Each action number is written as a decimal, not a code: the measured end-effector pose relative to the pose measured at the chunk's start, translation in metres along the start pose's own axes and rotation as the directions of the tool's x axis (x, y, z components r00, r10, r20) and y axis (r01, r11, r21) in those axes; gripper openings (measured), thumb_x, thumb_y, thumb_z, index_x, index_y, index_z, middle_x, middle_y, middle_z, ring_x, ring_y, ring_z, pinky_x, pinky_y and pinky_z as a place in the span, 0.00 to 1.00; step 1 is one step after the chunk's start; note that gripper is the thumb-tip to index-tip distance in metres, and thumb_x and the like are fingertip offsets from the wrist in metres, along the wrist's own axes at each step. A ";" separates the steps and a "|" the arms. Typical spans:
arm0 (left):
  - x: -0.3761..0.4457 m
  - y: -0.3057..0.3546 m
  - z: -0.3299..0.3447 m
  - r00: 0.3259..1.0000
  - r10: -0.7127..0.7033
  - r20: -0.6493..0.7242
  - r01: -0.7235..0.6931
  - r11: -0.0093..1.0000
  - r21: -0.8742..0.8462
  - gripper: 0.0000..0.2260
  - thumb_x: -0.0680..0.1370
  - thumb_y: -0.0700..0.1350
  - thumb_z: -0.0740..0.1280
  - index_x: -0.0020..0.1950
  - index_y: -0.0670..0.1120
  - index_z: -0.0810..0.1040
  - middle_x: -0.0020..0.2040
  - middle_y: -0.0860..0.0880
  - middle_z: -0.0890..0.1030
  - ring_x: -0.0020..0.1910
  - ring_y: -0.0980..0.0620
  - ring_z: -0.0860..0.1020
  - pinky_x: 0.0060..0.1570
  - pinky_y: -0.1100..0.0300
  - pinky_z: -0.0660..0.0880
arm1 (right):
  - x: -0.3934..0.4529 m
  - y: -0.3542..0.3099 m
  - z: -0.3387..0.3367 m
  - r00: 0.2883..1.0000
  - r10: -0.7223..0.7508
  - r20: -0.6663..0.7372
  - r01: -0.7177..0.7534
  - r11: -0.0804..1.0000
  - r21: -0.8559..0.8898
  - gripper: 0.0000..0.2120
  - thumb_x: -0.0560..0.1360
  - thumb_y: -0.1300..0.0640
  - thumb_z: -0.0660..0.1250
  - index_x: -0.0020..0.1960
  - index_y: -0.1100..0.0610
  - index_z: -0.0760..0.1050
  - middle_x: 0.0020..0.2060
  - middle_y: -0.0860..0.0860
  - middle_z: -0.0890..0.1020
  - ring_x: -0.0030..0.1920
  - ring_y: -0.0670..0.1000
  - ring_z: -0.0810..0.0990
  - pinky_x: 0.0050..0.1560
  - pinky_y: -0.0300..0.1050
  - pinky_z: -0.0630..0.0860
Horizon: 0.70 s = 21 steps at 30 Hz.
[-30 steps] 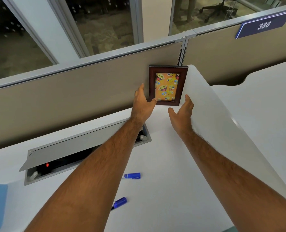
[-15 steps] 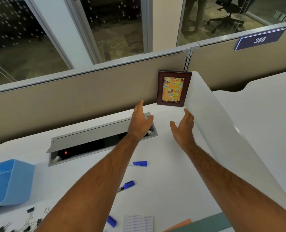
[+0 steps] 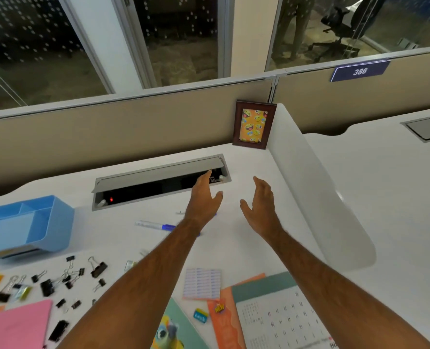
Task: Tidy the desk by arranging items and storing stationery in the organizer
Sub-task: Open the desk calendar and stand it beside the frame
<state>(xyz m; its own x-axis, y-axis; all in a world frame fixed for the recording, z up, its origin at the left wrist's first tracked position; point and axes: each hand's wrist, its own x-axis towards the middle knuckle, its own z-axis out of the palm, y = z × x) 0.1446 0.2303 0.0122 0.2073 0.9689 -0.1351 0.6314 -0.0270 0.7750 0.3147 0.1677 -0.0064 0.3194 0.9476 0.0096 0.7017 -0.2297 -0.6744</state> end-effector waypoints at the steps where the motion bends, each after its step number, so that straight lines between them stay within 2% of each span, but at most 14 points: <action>1: -0.011 -0.003 0.000 1.000 -0.013 0.004 0.013 1.000 -0.001 0.32 0.83 0.48 0.67 0.83 0.51 0.56 0.83 0.49 0.59 0.81 0.47 0.59 0.77 0.50 0.60 | -0.010 0.001 -0.001 1.000 -0.010 0.006 0.010 1.000 0.004 0.35 0.79 0.53 0.70 0.80 0.58 0.56 0.77 0.57 0.63 0.76 0.57 0.64 0.74 0.51 0.62; 4: -0.044 -0.011 0.002 0.999 -0.027 0.020 0.027 1.000 -0.006 0.32 0.83 0.48 0.68 0.83 0.50 0.57 0.83 0.48 0.60 0.81 0.46 0.59 0.77 0.50 0.60 | -0.039 0.001 -0.004 1.000 -0.019 0.011 0.020 1.000 -0.007 0.35 0.79 0.52 0.70 0.80 0.58 0.57 0.77 0.57 0.64 0.75 0.57 0.66 0.73 0.52 0.65; 11: -0.114 -0.039 0.006 1.000 -0.023 0.019 0.022 0.999 0.035 0.27 0.81 0.46 0.69 0.79 0.46 0.66 0.78 0.46 0.67 0.78 0.46 0.61 0.76 0.52 0.60 | -0.095 0.012 -0.007 0.999 -0.018 0.052 0.020 0.999 -0.038 0.34 0.79 0.52 0.69 0.79 0.57 0.58 0.76 0.57 0.64 0.75 0.58 0.66 0.73 0.54 0.66; 14: -0.143 -0.052 0.011 0.998 -0.034 0.044 0.032 0.999 0.043 0.25 0.81 0.46 0.69 0.78 0.46 0.67 0.75 0.47 0.70 0.77 0.46 0.63 0.75 0.53 0.60 | -0.119 0.020 -0.005 0.997 0.024 0.075 -0.021 0.999 -0.047 0.34 0.79 0.51 0.69 0.79 0.57 0.58 0.76 0.57 0.63 0.74 0.57 0.65 0.73 0.54 0.66; 19: -0.185 -0.071 0.018 0.997 -0.020 0.076 0.005 0.982 0.187 0.24 0.81 0.48 0.69 0.76 0.48 0.69 0.73 0.49 0.73 0.73 0.47 0.66 0.72 0.52 0.62 | -0.167 0.038 -0.005 0.990 0.075 0.116 -0.072 0.997 -0.029 0.34 0.80 0.51 0.68 0.80 0.56 0.58 0.77 0.56 0.63 0.75 0.57 0.64 0.73 0.55 0.66; 21: -0.201 -0.076 0.021 0.994 -0.021 0.104 0.004 0.986 0.166 0.23 0.81 0.47 0.69 0.76 0.48 0.70 0.72 0.50 0.73 0.73 0.48 0.67 0.72 0.53 0.62 | -0.185 0.047 -0.006 0.986 0.105 0.127 -0.103 0.994 -0.021 0.33 0.80 0.52 0.68 0.80 0.56 0.57 0.77 0.55 0.63 0.75 0.57 0.63 0.73 0.54 0.65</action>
<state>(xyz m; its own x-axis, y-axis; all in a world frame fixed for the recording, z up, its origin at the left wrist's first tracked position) 0.0710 0.0327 -0.0324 0.2705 0.9384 -0.2149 0.7477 -0.0641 0.6610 0.2926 -0.0202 -0.0357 0.3074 0.9389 -0.1550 0.6783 -0.3304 -0.6563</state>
